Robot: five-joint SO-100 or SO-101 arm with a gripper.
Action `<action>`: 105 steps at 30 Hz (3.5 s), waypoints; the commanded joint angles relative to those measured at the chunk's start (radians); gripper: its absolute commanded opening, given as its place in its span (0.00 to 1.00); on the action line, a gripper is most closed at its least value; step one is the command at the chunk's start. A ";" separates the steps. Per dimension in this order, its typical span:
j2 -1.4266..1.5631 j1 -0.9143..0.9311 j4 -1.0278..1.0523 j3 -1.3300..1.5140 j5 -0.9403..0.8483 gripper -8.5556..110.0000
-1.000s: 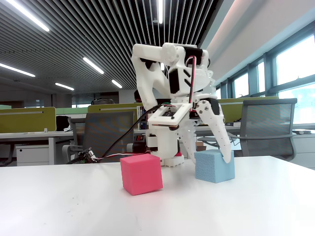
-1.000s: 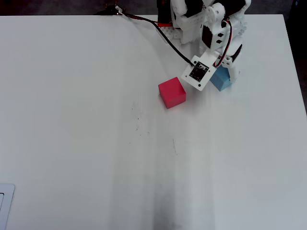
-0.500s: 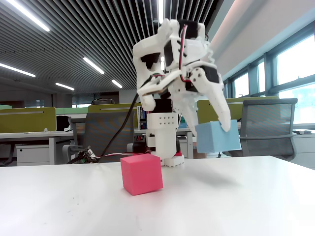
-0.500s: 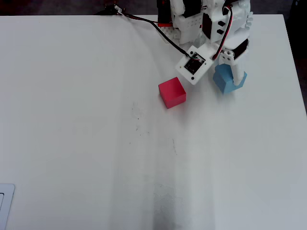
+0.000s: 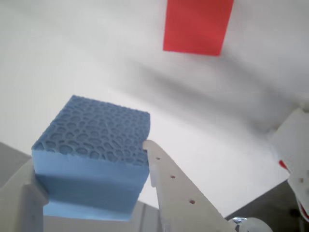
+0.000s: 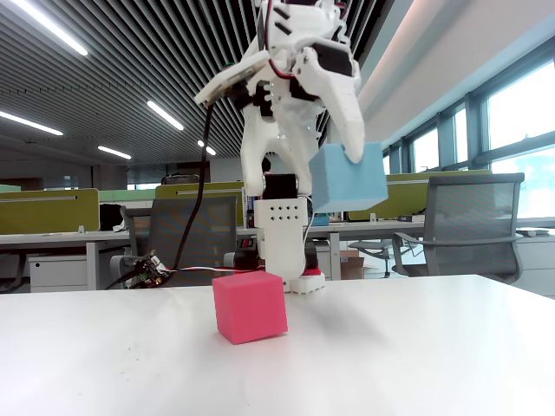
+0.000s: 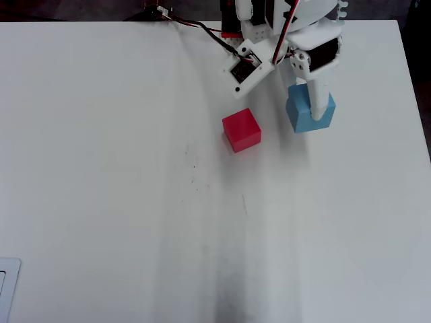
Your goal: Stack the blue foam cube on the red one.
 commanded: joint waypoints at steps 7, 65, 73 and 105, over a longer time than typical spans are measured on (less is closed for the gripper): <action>-0.025 0.167 0.066 -0.046 -0.008 0.23; -0.020 0.433 -0.147 0.261 -0.002 0.31; 0.012 0.408 -0.071 0.230 0.002 0.32; 0.453 0.123 -0.017 0.290 0.014 0.24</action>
